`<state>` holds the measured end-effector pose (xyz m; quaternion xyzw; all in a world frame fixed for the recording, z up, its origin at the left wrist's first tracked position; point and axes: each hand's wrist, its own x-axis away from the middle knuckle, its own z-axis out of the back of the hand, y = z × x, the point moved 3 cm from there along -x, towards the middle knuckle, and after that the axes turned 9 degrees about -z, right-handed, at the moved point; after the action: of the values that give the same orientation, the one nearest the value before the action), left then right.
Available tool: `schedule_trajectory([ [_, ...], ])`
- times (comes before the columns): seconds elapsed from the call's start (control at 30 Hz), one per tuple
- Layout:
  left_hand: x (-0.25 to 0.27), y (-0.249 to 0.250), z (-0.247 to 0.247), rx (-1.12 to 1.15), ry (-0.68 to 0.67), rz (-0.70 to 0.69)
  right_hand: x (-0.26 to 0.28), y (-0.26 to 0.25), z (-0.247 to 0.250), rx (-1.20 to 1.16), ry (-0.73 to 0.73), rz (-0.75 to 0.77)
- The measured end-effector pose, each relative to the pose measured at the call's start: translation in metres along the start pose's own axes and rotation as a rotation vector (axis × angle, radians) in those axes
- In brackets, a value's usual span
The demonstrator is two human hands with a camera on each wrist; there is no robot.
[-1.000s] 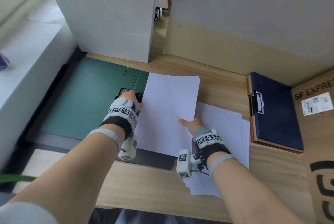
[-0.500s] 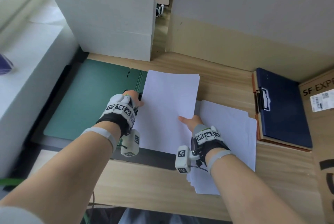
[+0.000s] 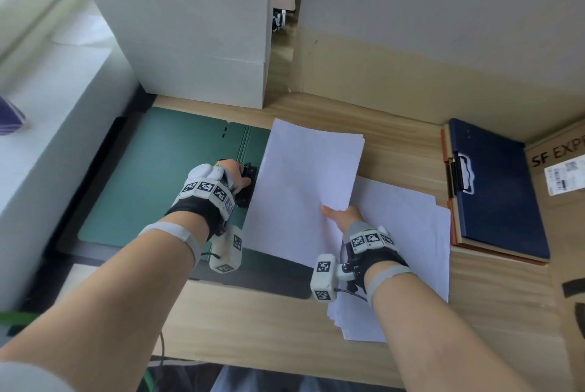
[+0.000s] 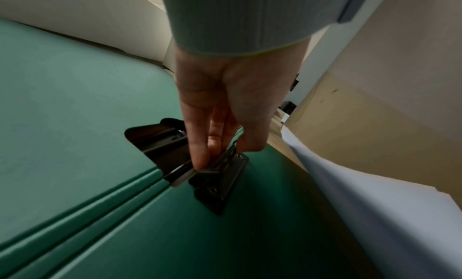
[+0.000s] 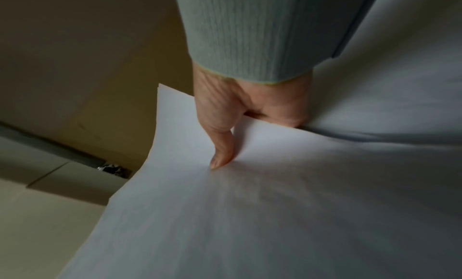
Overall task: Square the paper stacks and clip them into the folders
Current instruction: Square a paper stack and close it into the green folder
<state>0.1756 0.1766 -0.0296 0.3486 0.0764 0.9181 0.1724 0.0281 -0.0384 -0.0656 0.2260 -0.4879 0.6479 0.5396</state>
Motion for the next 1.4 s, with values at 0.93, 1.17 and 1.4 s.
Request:
schedule_trajectory([
  [0.93,0.005,0.017,-0.013,0.083,0.040,0.110,0.014,-0.017,-0.017,0.172,-0.023,0.054],
  [1.17,0.007,0.015,-0.015,0.117,0.076,0.120,0.014,-0.020,-0.011,0.160,-0.005,0.105],
  [1.4,0.015,0.011,-0.010,0.100,0.104,0.106,0.014,-0.024,0.013,0.098,0.147,0.132],
])
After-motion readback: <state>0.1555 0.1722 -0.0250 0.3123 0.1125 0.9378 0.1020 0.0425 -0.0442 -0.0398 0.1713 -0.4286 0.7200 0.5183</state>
